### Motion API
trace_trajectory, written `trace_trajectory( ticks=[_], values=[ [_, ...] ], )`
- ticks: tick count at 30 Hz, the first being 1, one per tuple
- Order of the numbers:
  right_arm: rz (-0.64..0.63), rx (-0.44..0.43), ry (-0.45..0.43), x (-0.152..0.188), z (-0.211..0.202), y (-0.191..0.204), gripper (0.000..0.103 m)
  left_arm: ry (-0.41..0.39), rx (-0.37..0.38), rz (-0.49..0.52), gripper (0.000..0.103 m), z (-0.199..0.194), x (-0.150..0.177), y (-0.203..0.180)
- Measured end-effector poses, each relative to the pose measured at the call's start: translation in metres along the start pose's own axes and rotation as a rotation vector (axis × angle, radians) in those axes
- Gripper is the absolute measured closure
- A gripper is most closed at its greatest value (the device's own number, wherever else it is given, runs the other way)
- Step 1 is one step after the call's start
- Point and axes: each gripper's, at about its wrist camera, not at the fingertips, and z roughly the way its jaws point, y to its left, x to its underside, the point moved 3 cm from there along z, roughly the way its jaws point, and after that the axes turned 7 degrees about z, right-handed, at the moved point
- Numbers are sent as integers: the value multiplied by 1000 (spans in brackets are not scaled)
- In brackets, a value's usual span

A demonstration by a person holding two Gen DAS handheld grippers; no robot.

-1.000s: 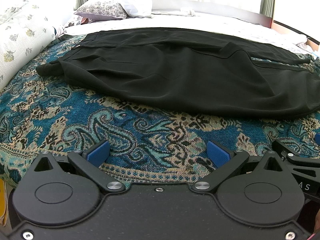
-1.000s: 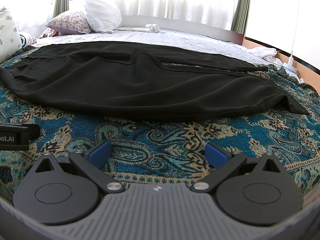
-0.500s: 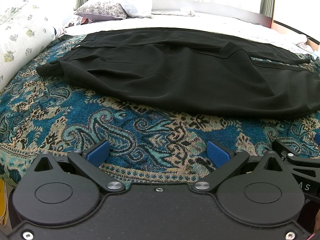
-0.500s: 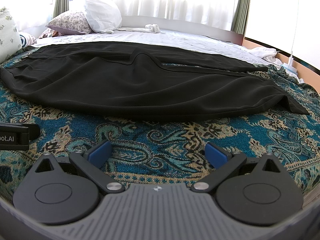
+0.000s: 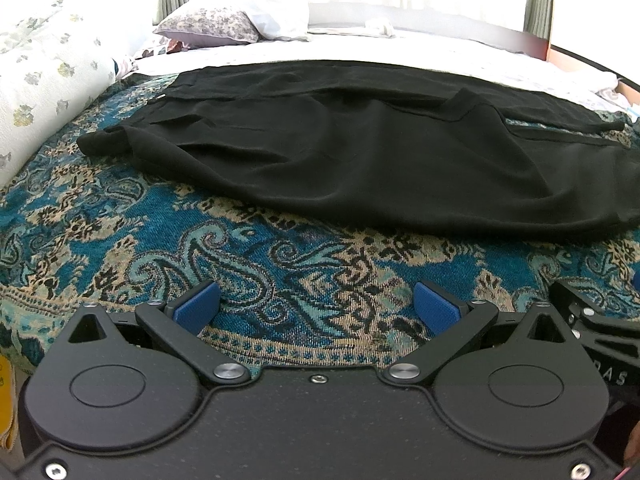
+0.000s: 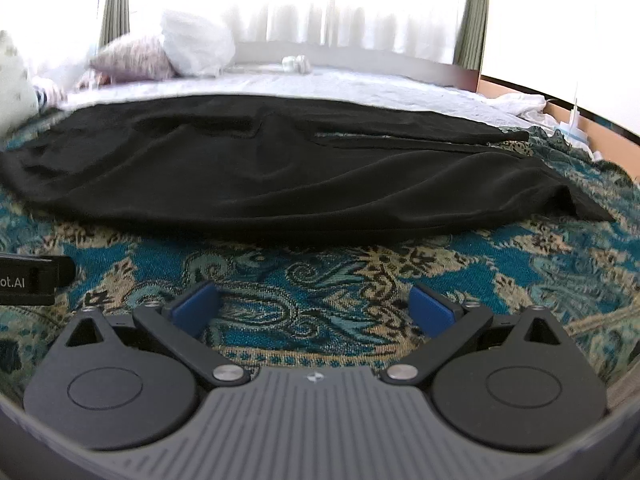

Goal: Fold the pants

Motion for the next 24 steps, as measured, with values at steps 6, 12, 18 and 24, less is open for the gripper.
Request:
trace_trajectory(
  ticks=[6, 12, 18, 24],
  values=[
    [9, -4, -9, 1, 4, 0, 0, 3, 22, 4, 0, 3, -6, 6],
    [35, -68, 76, -23, 4, -12, 0, -33, 53, -83, 1, 6, -29, 31],
    [173, 21, -23, -56, 6, -74, 2, -103, -53, -150, 1, 12, -60, 85],
    [390, 230, -72, -87, 20, -175, 17, -99, -146, -265, 1, 36, -87, 153]
  ],
)
